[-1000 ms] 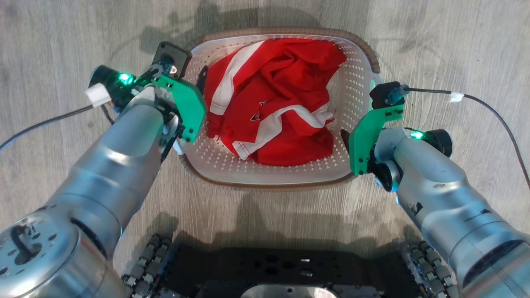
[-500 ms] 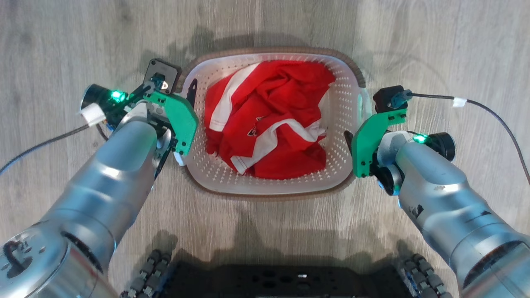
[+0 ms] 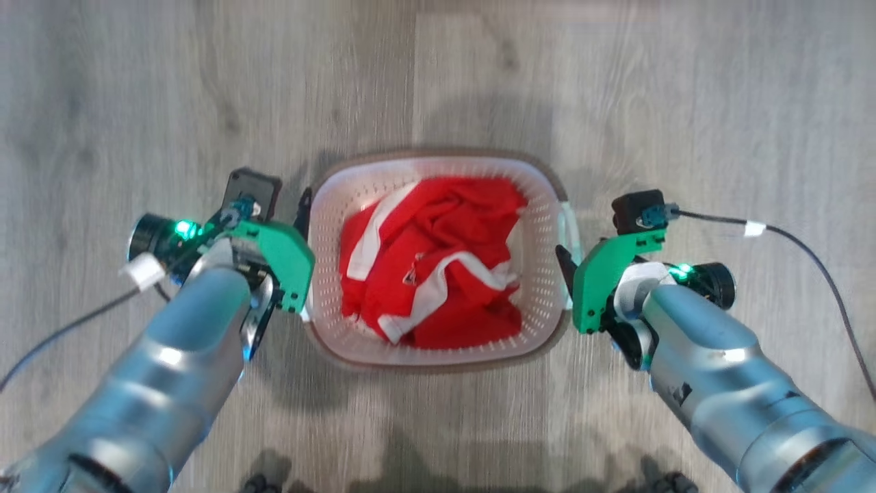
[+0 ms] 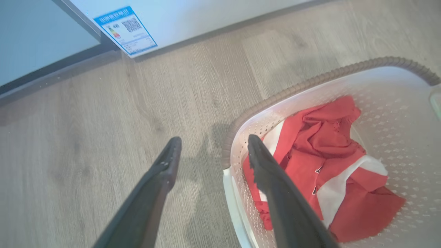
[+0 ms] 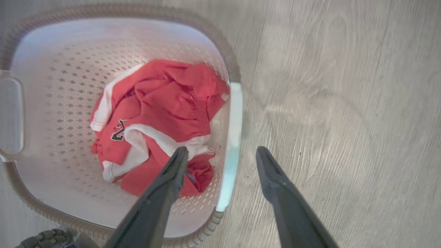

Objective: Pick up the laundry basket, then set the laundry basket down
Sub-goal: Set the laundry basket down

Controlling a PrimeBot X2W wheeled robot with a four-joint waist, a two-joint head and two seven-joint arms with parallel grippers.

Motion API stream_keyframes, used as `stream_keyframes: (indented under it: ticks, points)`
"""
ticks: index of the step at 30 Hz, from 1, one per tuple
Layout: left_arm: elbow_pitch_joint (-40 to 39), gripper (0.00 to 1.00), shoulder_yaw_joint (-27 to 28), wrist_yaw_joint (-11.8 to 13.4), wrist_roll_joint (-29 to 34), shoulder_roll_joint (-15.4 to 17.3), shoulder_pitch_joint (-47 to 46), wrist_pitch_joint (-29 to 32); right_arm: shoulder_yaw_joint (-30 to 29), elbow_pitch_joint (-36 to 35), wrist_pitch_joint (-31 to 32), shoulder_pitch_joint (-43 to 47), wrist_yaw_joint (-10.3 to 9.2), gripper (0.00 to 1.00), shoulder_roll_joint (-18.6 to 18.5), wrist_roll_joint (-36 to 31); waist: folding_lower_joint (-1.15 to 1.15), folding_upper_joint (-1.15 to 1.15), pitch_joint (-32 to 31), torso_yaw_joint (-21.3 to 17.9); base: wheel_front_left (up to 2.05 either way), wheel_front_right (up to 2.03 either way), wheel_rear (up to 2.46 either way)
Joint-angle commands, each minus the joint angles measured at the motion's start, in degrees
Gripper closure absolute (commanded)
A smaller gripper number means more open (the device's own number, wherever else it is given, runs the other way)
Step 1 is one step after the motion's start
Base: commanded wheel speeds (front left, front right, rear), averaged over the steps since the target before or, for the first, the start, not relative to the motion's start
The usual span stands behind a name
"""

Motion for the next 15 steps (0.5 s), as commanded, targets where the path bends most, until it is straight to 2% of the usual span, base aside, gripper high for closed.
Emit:
stream_keyframes:
  ticks: [1, 7, 8, 10, 15]
  points:
    - [-3.88, 0.00, 4.04, 1.48, 1.96, 3.29, 2.47, -0.54, 0.90, -1.50, -3.45, 2.74, 0.39, 0.00, 1.19, 0.68, 0.00, -0.01, -6.09, -1.27, 0.00, 0.00, 0.00]
    - [-15.78, 0.00, 12.51, 4.93, 7.82, 6.81, 10.34, -0.54, 0.76, -3.12, -11.01, 4.08, 0.39, 0.00, 1.19, 1.83, 0.00, -0.01, -13.78, -2.94, 0.00, 0.00, 0.00]
    - [-21.01, 0.00, 15.75, 6.05, 10.51, 7.90, 13.02, -0.54, 0.26, -3.69, -12.34, 4.15, 0.39, 0.00, 1.19, 1.41, 0.00, -0.01, -15.90, -3.41, 0.00, 0.00, 0.00]
    - [-26.56, 0.00, 19.16, 6.99, 13.11, 8.64, 15.85, -0.54, -0.88, -4.63, -12.92, 4.06, 0.39, 0.00, 1.19, 0.27, 0.00, -0.01, -17.72, -3.85, 0.00, 0.00, 0.00]
    - [-39.86, 0.00, 27.67, 7.91, 18.83, 9.23, 23.15, -0.54, -13.30, -14.50, -13.04, 5.95, 0.39, 0.00, 1.19, -9.17, 0.00, -0.01, -21.09, -4.93, 0.00, 0.00, 0.00]
